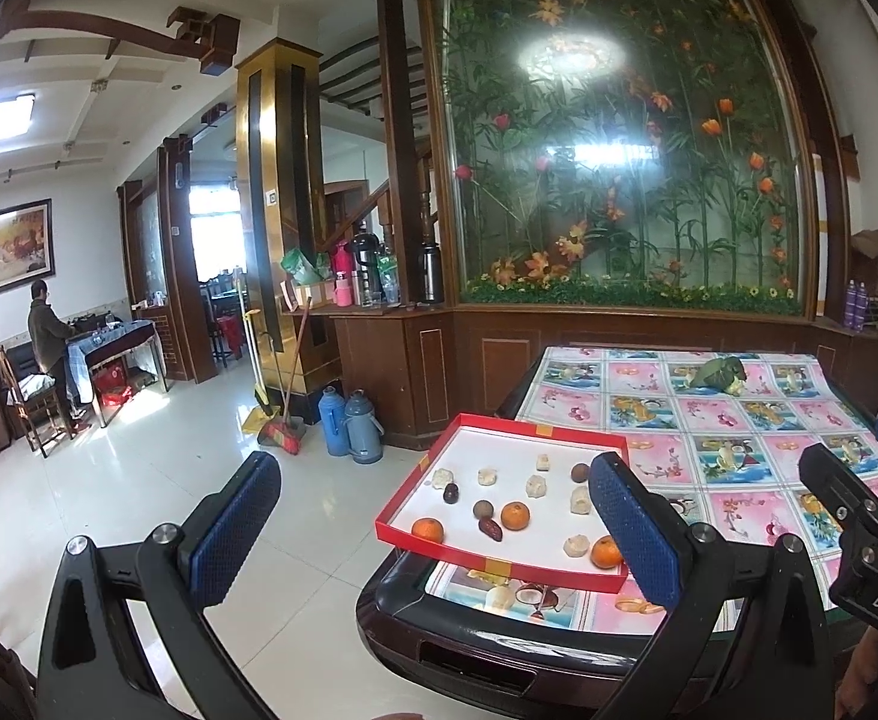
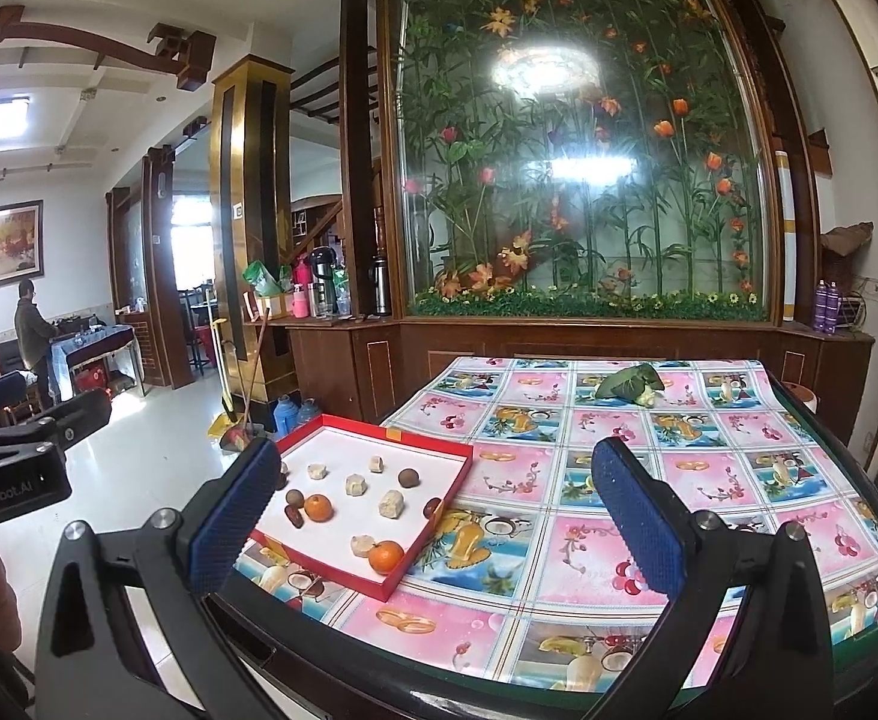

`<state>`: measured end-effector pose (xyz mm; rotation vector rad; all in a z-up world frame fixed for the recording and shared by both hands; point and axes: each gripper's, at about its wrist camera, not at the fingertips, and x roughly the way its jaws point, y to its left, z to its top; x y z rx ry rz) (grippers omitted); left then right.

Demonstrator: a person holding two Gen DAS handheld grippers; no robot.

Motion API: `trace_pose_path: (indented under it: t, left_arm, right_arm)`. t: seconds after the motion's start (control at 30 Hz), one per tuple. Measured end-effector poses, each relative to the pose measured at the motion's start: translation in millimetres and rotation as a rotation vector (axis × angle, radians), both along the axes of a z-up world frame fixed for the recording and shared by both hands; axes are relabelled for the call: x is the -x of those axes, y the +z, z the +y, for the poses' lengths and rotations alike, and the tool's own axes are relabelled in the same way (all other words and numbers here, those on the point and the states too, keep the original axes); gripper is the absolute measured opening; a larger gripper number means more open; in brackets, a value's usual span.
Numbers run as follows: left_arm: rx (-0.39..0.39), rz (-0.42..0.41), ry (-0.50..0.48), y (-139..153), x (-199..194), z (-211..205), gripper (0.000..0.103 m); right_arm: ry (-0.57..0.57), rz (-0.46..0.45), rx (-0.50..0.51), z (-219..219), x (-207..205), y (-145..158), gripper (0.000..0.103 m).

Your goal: Organize fruits

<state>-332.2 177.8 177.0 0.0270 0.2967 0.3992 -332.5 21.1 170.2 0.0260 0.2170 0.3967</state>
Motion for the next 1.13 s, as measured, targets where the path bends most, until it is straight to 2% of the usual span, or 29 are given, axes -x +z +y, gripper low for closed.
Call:
trace_pose_path:
  t: [0.8, 1.03, 1.13]
  left_arm:
    - [0.02, 0.002, -0.033, -2, 2, 2, 0.103]
    - [0.056, 0.004, -0.061, -3, -10, 7, 0.103]
    - [0.057, 0.009, -0.061, -6, -16, 7, 0.103]
  right_arm:
    - [-0.001, 0.022, 0.022, 9, -4, -3, 0.103]
    - [0.028, 0.095, -0.015, 11, -29, -3, 0.103]
    - [0.019, 0.09, -0.002, 13, -40, -1, 0.103]
